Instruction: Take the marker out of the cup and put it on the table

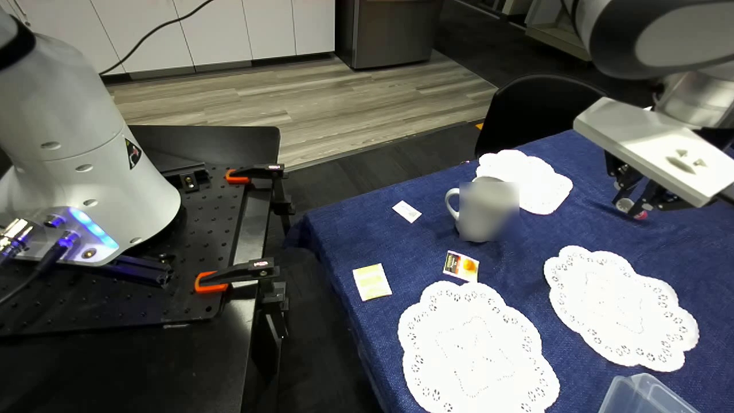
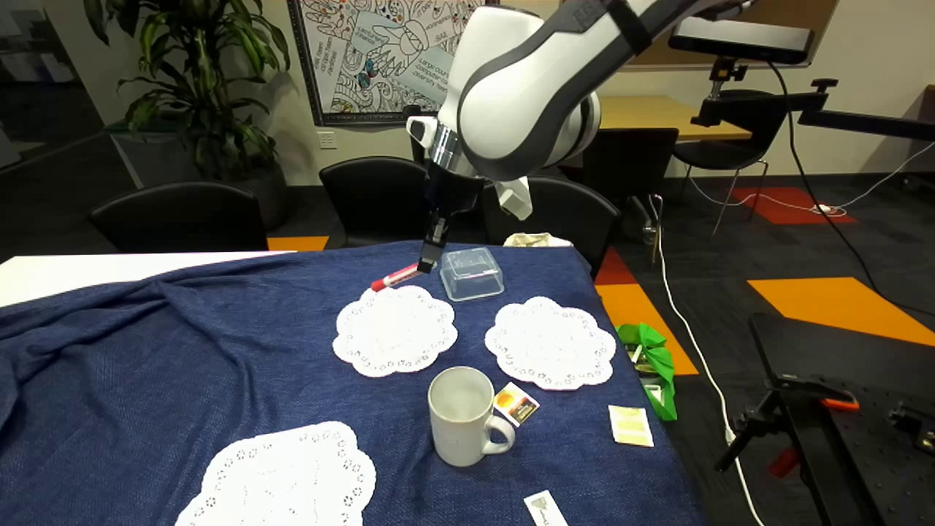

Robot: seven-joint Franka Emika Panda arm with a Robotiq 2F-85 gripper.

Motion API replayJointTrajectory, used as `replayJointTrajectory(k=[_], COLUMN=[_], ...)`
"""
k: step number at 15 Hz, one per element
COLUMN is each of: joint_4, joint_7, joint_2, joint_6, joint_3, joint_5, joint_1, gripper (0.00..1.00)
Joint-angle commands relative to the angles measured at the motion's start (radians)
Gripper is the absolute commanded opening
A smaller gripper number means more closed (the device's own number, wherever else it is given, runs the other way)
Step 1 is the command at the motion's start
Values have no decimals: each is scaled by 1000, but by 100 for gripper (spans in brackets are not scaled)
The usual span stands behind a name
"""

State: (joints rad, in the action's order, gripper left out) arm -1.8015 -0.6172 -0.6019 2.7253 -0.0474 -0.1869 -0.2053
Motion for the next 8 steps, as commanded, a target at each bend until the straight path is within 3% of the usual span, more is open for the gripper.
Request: replayJointTrajectory(k=[1, 8], joint_4=[66, 115], joint_7=[60, 178], joint_2=[-94, -213], joint_6=[79, 124], joint_3=[-3, 13], joint_5=[72, 180], joint_1=[-13, -20], gripper=[5, 5])
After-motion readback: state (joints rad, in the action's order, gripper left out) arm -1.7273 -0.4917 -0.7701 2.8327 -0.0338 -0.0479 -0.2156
